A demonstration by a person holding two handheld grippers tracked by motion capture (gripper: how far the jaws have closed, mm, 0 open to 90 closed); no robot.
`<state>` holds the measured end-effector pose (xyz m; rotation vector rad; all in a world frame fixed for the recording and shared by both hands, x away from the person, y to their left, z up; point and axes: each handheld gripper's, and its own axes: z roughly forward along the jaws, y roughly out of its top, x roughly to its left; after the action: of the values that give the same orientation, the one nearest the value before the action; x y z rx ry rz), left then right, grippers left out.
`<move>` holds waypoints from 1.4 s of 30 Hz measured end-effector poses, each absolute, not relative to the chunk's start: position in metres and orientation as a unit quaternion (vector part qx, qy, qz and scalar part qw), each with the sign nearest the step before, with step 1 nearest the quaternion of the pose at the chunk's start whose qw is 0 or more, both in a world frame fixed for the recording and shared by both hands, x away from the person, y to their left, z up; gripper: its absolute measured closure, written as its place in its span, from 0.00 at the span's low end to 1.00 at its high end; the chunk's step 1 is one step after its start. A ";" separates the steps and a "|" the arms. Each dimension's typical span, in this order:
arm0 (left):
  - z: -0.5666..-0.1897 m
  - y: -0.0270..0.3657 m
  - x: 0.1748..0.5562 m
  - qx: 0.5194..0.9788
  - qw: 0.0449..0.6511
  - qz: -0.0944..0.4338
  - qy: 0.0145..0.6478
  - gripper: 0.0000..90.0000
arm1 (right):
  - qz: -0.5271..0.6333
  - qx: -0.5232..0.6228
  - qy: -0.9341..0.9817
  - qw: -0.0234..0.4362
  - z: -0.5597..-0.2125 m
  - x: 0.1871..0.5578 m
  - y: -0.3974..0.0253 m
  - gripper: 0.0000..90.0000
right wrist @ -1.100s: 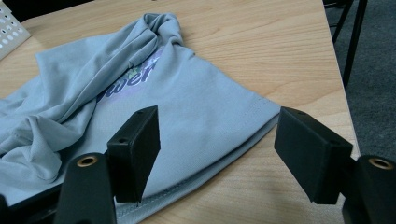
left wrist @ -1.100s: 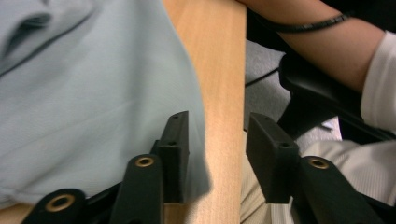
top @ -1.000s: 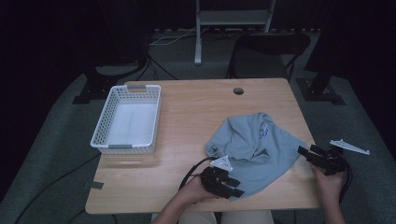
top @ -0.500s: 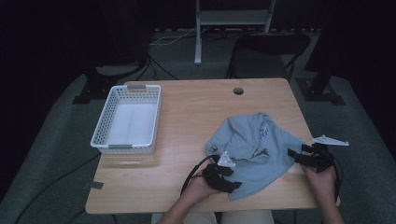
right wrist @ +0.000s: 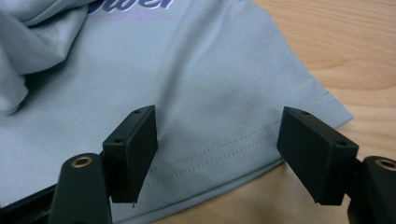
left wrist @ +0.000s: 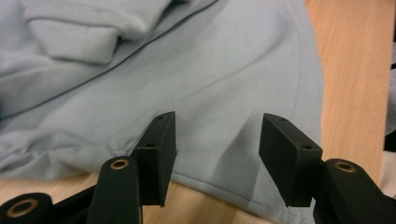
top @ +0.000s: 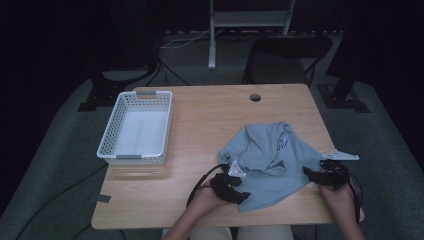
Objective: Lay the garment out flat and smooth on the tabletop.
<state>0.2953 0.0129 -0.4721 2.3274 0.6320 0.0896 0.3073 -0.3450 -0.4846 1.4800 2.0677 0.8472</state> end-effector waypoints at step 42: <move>-0.449 0.051 0.307 0.838 0.412 0.070 0.352 0.29 | 0.347 0.462 0.791 0.203 -0.427 0.279 -0.269 0.28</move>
<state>0.3067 0.0505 -0.4492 2.1075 0.8856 0.1758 0.2792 -0.2686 -0.4271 1.2883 2.2077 0.9687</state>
